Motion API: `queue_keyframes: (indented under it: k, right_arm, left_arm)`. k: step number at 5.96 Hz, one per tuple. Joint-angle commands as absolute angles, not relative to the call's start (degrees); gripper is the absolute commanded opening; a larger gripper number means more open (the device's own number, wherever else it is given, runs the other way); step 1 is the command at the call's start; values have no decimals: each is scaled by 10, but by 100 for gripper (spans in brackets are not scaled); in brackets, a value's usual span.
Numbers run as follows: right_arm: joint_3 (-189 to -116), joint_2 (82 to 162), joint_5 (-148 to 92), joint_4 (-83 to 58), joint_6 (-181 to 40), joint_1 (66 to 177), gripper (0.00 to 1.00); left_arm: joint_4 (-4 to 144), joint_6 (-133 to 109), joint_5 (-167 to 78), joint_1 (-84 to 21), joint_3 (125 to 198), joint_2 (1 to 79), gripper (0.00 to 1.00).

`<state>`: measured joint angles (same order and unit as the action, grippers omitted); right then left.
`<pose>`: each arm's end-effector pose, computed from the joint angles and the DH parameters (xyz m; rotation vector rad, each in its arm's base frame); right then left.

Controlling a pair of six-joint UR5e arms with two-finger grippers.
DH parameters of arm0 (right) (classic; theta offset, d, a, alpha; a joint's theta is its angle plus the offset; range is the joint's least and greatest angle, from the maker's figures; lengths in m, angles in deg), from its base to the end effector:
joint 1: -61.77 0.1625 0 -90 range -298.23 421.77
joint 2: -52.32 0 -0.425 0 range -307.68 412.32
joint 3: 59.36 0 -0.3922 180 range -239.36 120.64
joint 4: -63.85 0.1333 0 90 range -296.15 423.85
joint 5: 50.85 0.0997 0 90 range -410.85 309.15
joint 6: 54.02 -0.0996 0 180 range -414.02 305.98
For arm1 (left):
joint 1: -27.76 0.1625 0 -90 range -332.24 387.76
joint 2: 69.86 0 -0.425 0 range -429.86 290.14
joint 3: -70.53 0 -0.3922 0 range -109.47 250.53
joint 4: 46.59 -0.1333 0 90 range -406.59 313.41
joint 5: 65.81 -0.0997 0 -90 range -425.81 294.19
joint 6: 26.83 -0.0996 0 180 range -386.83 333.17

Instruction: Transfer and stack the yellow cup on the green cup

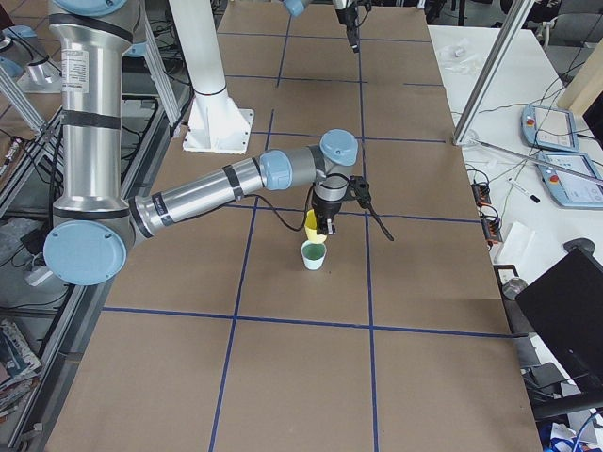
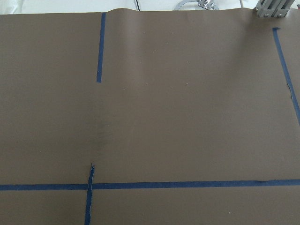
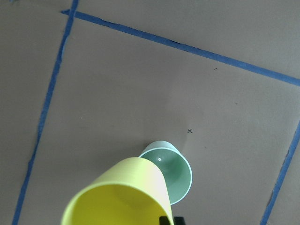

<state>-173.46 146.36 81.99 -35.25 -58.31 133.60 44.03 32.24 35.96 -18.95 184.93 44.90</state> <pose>-0.0781 -0.4482 0.5047 0.0338 -0.7695 -0.3017 0.3109 -0.4948 0.2385 0.3932 0.7958 -0.1679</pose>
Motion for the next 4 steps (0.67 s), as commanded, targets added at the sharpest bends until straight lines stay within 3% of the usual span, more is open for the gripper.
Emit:
queue_keyframes:
  k: [1, 4]
  right_arm:
    - [-1708, 1465, 822, -341, -583, 1337, 0]
    - [-1699, 1452, 822, -341, -587, 1335, 0]
  left_arm:
    - [440, 325, 360, -189, 1850, 449, 100]
    - [442, 325, 360, -188, 1851, 449, 100]
